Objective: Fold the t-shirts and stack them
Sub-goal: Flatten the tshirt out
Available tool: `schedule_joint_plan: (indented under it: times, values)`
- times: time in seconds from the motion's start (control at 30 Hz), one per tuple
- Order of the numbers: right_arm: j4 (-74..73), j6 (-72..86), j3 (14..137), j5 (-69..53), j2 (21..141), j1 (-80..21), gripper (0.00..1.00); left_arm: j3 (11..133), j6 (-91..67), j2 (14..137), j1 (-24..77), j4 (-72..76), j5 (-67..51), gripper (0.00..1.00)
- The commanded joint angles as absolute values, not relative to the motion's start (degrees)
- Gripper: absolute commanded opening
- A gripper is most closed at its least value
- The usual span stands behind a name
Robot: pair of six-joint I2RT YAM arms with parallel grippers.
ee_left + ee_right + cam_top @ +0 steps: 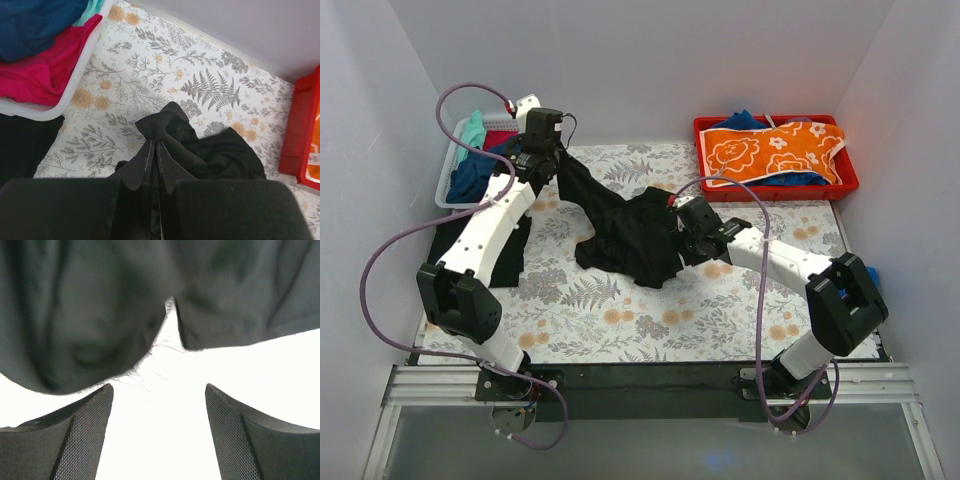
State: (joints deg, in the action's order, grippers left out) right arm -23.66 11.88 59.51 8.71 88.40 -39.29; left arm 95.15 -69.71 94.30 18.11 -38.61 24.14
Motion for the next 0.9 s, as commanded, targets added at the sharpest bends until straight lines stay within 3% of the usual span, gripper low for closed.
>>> schedule_joint_plan:
  times: [0.0, 0.2, 0.57, 0.67, 0.77, 0.87]
  values:
    - [-18.73, 11.52, 61.78, 5.98, 91.14, -40.17, 0.80, 95.80, -70.14, 91.33, 17.84, -40.78, 24.88, 0.00]
    - [-14.06, 10.99, 68.79, 4.23, 96.93, -40.17, 0.86, 95.19, -69.26, 89.91, 17.84, -41.31, 24.79, 0.00]
    - [-13.18, 13.27, 74.97, 3.07, 104.31, -40.52, 0.81, 92.20, -70.05, 89.47, 17.84, -42.80, 24.34, 0.00]
    - [-13.27, 14.15, 74.88, 2.73, 106.77, -40.52, 0.77, 92.63, -69.87, 89.38, 17.84, -43.41, 25.22, 0.00]
    - [-13.88, 14.94, 75.14, 0.44, 108.45, -40.52, 0.61, 93.16, -69.44, 89.38, 17.84, -43.59, 26.19, 0.00]
    - [-14.94, 15.38, 75.06, -1.41, 109.07, -40.52, 0.40, 93.60, -69.08, 89.12, 17.84, -43.51, 26.89, 0.00]
